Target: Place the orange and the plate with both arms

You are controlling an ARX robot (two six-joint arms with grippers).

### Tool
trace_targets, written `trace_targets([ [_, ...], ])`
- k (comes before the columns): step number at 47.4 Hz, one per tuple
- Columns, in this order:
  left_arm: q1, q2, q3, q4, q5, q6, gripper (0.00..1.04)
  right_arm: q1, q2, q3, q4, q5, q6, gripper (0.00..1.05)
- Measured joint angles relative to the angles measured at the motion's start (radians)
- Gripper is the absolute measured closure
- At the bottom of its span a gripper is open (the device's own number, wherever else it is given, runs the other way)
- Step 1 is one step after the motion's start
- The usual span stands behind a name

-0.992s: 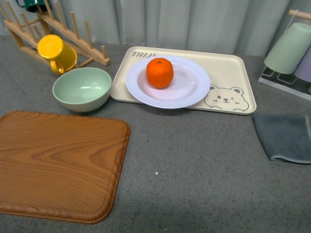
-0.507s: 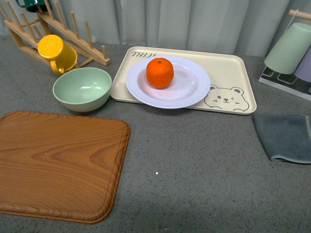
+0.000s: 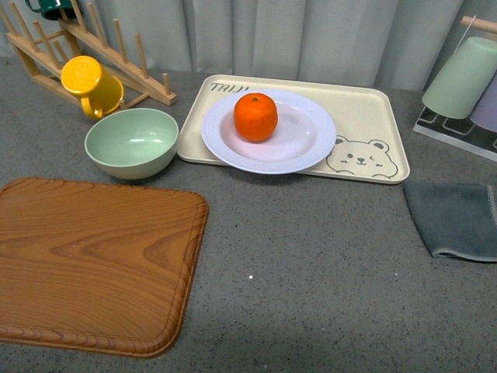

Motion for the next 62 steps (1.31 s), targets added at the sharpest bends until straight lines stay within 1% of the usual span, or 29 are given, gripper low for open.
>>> trace_targets([
  [3,0.0,0.0,0.0,0.0,0.0,0.0,0.06,0.0,0.0,0.0,-0.003,0.0,0.0,1.04],
  [5,0.0,0.0,0.0,0.0,0.0,0.0,0.06,0.0,0.0,0.0,-0.003,0.0,0.0,1.01],
  [7,0.0,0.0,0.0,0.0,0.0,0.0,0.06,0.0,0.0,0.0,-0.004,0.0,0.0,0.93],
  [9,0.0,0.0,0.0,0.0,0.0,0.0,0.06,0.0,0.0,0.0,-0.004,0.0,0.0,0.88],
  [13,0.0,0.0,0.0,0.0,0.0,0.0,0.06,0.0,-0.001,0.0,-0.004,0.0,0.0,0.73],
  [17,0.0,0.0,0.0,0.0,0.0,0.0,0.06,0.0,-0.001,0.0,-0.004,0.0,0.0,0.62],
  [21,0.0,0.0,0.0,0.0,0.0,0.0,0.06,0.0,-0.001,0.0,-0.004,0.0,0.0,0.48],
  [22,0.0,0.0,0.0,0.0,0.0,0.0,0.06,0.0,-0.001,0.0,-0.004,0.0,0.0,0.46],
  [29,0.0,0.0,0.0,0.0,0.0,0.0,0.06,0.0,-0.001,0.0,-0.004,0.0,0.0,0.19],
  [30,0.0,0.0,0.0,0.0,0.0,0.0,0.06,0.0,-0.001,0.0,-0.004,0.0,0.0,0.18],
  [32,0.0,0.0,0.0,0.0,0.0,0.0,0.06,0.0,-0.001,0.0,-0.004,0.0,0.0,0.1],
  [33,0.0,0.0,0.0,0.0,0.0,0.0,0.06,0.0,-0.001,0.0,-0.004,0.0,0.0,0.08],
  [34,0.0,0.0,0.0,0.0,0.0,0.0,0.06,0.0,-0.001,0.0,-0.004,0.0,0.001,0.07],
  [37,0.0,0.0,0.0,0.0,0.0,0.0,0.06,0.0,-0.001,0.0,-0.004,0.0,0.001,0.1],
  [62,0.0,0.0,0.0,0.0,0.0,0.0,0.06,0.0,-0.001,0.0,-0.004,0.0,0.001,0.09],
])
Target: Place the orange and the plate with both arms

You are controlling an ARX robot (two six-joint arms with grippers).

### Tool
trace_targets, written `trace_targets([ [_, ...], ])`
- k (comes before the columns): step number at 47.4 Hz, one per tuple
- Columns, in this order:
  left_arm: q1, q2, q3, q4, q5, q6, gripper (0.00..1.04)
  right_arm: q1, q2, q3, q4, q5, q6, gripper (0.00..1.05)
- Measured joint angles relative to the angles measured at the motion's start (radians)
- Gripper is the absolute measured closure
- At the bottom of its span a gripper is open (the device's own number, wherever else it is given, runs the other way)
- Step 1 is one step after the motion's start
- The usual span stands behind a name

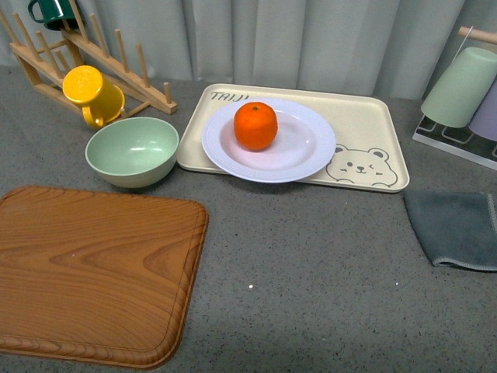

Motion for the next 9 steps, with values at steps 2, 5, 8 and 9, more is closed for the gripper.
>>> trace_targets([
  [2,0.0,0.0,0.0,0.0,0.0,0.0,0.06,0.0,0.0,0.0,0.0,0.0,0.0,0.09],
  [5,0.0,0.0,0.0,0.0,0.0,0.0,0.06,0.0,0.0,0.0,0.0,0.0,0.0,0.09],
  [8,0.0,0.0,0.0,0.0,0.0,0.0,0.06,0.0,0.0,0.0,0.0,0.0,0.0,0.09],
  [9,0.0,0.0,0.0,0.0,0.0,0.0,0.06,0.0,0.0,0.0,0.0,0.0,0.0,0.09],
])
